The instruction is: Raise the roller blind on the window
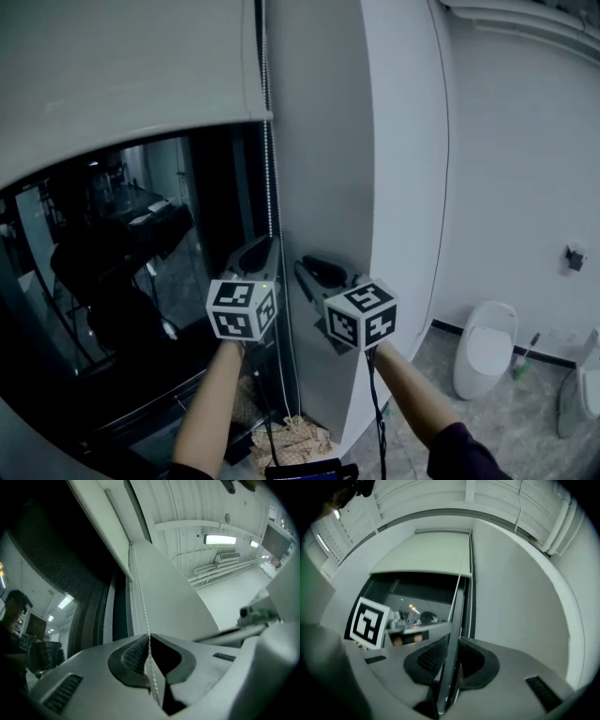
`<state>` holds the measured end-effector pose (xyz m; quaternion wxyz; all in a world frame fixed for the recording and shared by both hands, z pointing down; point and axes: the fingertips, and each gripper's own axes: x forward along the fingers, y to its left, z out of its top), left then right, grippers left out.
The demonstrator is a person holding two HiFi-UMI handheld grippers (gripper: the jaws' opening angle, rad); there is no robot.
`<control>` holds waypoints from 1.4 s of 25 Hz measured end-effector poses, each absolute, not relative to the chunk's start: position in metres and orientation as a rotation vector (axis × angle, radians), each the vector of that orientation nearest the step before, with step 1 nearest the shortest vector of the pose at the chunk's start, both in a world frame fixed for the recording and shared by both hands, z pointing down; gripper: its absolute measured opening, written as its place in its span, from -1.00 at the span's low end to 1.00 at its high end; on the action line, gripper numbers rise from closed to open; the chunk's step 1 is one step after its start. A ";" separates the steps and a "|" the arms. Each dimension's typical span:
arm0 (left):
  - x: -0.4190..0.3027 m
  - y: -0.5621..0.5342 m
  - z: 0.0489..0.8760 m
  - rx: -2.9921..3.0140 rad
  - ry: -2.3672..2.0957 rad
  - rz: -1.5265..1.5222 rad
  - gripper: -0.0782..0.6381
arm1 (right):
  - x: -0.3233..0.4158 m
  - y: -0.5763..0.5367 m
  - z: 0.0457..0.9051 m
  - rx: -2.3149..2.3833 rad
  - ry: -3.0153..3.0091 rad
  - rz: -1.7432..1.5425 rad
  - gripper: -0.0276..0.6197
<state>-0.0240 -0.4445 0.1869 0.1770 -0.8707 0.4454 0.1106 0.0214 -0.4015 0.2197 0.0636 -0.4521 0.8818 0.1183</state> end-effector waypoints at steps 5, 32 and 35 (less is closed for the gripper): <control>-0.042 -0.449 0.224 -2.489 1.275 0.251 -0.73 | -0.005 -0.409 0.152 -1.305 2.657 0.404 -0.66; -0.151 -0.425 0.346 -2.561 1.420 0.201 -0.73 | -0.117 -0.446 0.296 -1.277 2.904 0.390 -0.88; -0.143 -0.424 0.322 -2.537 1.386 0.241 -0.73 | -0.104 -0.448 0.321 -1.315 2.911 0.352 -0.88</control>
